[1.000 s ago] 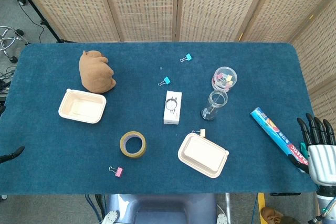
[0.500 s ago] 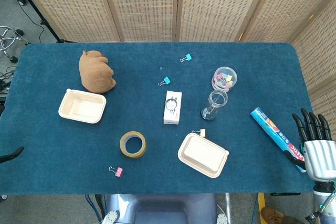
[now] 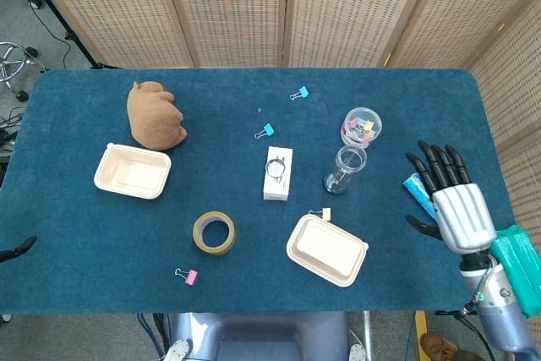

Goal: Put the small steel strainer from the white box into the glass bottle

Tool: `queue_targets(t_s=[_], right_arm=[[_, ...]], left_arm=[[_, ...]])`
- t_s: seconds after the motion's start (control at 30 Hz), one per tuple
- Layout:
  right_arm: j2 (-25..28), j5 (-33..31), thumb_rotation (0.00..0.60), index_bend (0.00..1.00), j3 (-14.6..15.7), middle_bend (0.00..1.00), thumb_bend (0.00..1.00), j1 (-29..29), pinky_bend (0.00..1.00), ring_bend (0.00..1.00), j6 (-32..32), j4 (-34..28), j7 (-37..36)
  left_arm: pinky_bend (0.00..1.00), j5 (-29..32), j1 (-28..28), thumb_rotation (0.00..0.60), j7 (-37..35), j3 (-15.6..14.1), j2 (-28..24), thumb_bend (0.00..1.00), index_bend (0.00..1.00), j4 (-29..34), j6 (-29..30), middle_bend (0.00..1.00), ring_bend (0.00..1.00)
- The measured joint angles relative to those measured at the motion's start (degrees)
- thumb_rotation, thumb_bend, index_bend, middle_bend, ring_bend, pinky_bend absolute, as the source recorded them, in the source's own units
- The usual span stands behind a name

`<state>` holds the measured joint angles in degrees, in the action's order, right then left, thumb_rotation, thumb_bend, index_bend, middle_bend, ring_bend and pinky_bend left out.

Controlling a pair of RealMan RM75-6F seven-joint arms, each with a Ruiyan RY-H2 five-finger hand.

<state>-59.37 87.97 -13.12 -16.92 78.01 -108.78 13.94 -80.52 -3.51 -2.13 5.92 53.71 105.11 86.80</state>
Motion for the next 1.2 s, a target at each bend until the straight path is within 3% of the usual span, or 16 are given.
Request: queue_targets(t_s=[0.17,0.37,0.57,1.2], right_arm=[[-0.55,-6.82,0.600,0.14,-3.26,0.00,0.12,-7.04,0.00,0.00,-7.85,-3.89,4.50],[-4.56,-17.92,0.600,0.18,-6.36,0.00,0.14,-16.06,0.00,0.00,-16.03,-2.81,10.07],[-11.38,-26.15,0.600,0.19,-7.38,0.00,0.15,-23.71,0.00,0.00,-20.75,4.15,14.40],[-30.94,-38.56,0.600,0.33,-7.90,0.00,0.31,-37.36,0.00,0.00,-27.33,28.07,14.64]], left_arm=[[0.00,-0.81,-0.15,0.600,-0.35,-0.34,-0.09,0.11,0.00,0.17,-0.29,0.00,0.00],[0.00,-0.82,-0.19,0.600,-0.49,-0.41,-0.13,0.11,0.00,0.13,-0.40,0.00,0.00],[0.00,-0.87,-0.24,0.600,-1.45,-0.39,-0.43,0.11,0.00,-0.10,-0.58,0.00,0.00],[0.00,1.01,-0.81,0.600,-3.70,0.24,-1.25,0.11,0.00,-0.59,-2.00,0.00,0.00]])
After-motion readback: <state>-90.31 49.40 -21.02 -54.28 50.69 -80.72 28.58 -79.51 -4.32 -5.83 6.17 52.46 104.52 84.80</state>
